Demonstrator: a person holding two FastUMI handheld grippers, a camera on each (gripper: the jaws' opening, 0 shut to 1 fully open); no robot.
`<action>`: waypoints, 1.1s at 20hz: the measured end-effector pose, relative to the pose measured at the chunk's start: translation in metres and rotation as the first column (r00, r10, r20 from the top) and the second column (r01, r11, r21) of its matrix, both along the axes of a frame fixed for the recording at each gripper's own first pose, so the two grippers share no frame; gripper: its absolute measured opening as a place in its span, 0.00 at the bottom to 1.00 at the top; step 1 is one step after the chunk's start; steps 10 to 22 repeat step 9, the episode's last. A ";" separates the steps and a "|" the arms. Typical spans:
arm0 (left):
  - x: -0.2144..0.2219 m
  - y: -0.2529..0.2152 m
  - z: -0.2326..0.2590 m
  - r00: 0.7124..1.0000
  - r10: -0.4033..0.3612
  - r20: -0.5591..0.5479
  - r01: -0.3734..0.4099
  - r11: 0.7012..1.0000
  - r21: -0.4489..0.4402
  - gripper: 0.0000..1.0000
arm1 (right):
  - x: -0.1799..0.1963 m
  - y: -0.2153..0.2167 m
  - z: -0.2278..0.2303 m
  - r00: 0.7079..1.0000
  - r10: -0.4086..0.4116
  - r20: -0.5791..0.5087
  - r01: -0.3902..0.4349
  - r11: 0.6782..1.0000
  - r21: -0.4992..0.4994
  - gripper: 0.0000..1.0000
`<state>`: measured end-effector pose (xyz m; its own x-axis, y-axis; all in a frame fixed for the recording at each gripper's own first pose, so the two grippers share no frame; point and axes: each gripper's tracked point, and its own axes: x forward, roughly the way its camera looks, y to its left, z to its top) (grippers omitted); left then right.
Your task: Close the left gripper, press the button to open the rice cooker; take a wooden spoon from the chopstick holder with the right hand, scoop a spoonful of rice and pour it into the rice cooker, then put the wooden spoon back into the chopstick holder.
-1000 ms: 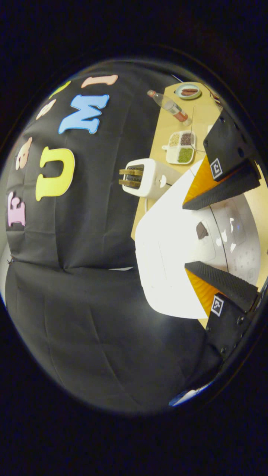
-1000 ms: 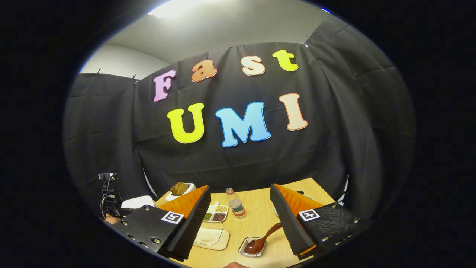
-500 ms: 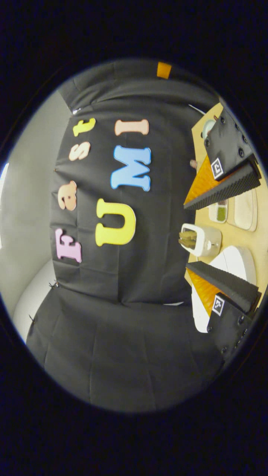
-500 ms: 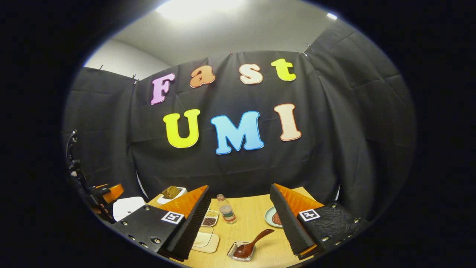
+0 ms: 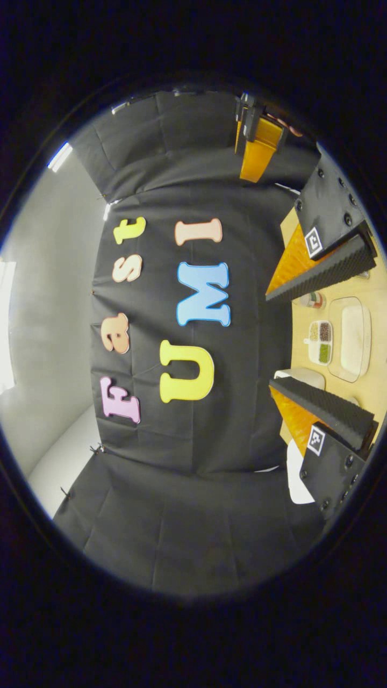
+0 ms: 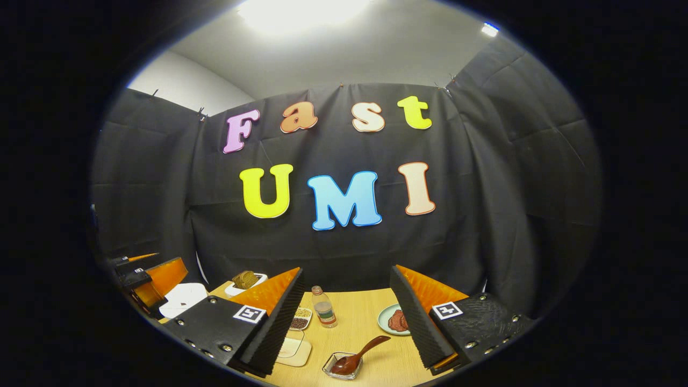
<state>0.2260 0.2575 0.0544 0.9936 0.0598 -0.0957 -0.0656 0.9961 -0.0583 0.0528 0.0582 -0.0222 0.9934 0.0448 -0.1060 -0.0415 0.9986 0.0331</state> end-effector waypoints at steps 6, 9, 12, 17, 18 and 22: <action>-0.004 0.015 -0.007 1.000 0.010 -0.008 -0.010 1.000 0.011 0.97 | 0.000 0.007 0.001 1.000 -0.010 0.000 0.010 1.000 -0.004 0.96; -0.005 0.029 -0.011 1.000 0.029 -0.010 -0.028 1.000 0.010 0.94 | -0.004 0.015 0.000 1.000 -0.020 -0.002 0.020 1.000 -0.008 0.97; -0.005 0.029 -0.011 1.000 0.029 -0.010 -0.028 1.000 0.010 0.94 | -0.004 0.015 0.000 1.000 -0.020 -0.002 0.020 1.000 -0.008 0.97; -0.005 0.029 -0.011 1.000 0.029 -0.010 -0.028 1.000 0.010 0.94 | -0.004 0.015 0.000 1.000 -0.020 -0.002 0.020 1.000 -0.008 0.97; -0.005 0.029 -0.011 1.000 0.029 -0.010 -0.028 1.000 0.010 0.94 | -0.004 0.015 0.000 1.000 -0.020 -0.002 0.020 1.000 -0.008 0.97; -0.005 0.029 -0.011 1.000 0.029 -0.010 -0.028 1.000 0.010 0.94 | -0.004 0.015 0.000 1.000 -0.020 -0.002 0.020 1.000 -0.008 0.97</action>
